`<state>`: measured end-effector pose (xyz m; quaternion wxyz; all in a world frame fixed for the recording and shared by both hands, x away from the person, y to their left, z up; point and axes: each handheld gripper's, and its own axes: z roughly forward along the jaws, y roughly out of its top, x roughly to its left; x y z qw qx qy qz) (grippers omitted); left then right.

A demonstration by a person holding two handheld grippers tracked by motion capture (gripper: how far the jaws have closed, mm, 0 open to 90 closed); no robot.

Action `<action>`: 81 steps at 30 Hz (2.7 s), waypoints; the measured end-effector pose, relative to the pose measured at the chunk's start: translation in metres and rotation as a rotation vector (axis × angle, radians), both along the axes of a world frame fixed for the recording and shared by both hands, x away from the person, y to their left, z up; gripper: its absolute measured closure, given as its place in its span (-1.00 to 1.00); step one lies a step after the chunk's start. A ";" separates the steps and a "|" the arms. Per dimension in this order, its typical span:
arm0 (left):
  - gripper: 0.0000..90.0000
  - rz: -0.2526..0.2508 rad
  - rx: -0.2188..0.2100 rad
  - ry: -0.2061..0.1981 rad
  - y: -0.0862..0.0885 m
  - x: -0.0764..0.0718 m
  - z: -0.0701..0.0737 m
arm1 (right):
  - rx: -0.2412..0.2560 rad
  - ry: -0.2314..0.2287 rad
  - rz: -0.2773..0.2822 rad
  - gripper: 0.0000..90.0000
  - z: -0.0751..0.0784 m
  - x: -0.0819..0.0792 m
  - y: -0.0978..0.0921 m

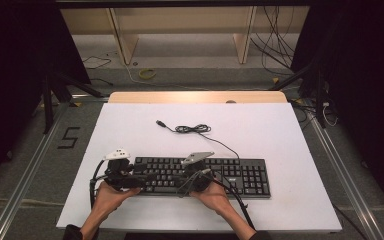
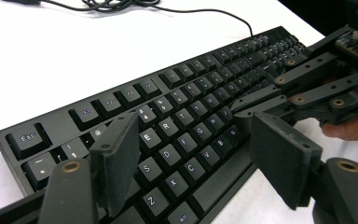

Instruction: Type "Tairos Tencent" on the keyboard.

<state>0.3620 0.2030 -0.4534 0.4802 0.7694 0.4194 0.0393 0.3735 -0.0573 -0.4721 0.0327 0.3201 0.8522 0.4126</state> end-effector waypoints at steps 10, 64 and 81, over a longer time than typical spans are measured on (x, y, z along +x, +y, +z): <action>-0.27 -0.003 0.003 0.006 0.000 -0.002 -0.002 | -0.038 0.016 -0.001 1.00 -0.007 0.000 0.000; 0.98 -0.168 0.201 0.028 -0.032 0.005 -0.018 | 0.117 -0.015 -0.055 -0.25 0.016 -0.017 -0.045; 0.98 -0.169 0.212 0.038 -0.033 0.006 -0.020 | 0.127 -0.024 -0.055 -0.27 0.017 -0.023 -0.052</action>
